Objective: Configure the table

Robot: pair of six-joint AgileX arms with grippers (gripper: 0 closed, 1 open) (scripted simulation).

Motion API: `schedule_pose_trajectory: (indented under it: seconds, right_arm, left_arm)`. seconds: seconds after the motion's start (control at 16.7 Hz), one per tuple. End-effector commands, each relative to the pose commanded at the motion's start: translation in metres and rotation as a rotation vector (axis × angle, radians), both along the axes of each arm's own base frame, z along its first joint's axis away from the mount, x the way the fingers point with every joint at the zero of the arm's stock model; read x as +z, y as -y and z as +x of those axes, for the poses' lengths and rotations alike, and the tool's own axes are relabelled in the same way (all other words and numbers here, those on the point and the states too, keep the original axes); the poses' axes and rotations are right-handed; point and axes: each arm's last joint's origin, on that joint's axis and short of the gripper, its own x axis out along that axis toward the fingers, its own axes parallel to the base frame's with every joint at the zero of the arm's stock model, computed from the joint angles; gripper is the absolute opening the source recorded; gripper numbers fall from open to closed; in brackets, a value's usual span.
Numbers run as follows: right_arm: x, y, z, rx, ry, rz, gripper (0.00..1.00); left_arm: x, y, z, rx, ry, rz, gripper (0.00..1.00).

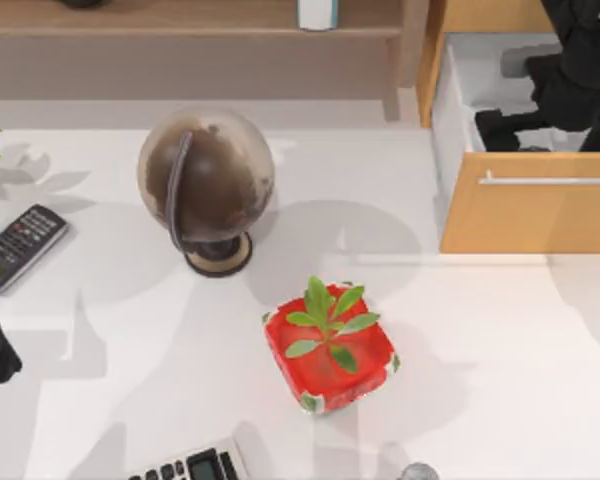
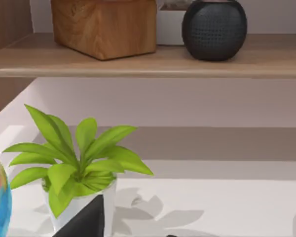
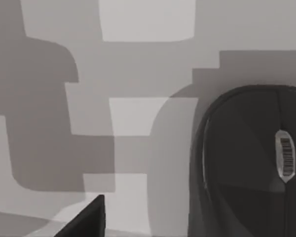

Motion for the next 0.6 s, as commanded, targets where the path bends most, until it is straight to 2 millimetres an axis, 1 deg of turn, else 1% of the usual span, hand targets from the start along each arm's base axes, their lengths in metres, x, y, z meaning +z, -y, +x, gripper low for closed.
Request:
schedule_pose_trajectory:
  seconds: [0.6]
  right_arm:
    - [0.0000, 0.0000, 0.0000, 0.000, 0.000, 0.000, 0.17]
  left_arm:
    - [0.0000, 0.0000, 0.0000, 0.000, 0.000, 0.000, 1.00]
